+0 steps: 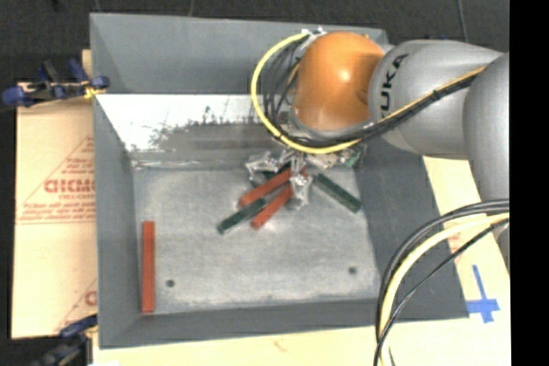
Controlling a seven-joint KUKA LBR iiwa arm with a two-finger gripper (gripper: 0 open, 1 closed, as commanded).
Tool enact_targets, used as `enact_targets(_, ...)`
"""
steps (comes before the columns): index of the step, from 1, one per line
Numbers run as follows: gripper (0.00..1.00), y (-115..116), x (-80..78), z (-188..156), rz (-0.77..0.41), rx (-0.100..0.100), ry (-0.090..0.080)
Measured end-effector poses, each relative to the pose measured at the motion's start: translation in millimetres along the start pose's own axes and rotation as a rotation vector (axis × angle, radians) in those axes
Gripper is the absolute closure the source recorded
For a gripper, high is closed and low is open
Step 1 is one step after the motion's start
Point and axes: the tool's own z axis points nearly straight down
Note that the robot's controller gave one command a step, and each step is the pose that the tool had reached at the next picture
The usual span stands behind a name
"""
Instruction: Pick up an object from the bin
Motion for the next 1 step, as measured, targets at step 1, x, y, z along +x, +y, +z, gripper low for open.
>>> enact_targets(1,1.00,12.9,-13.7,-174.2,-0.013,0.008,-0.001)
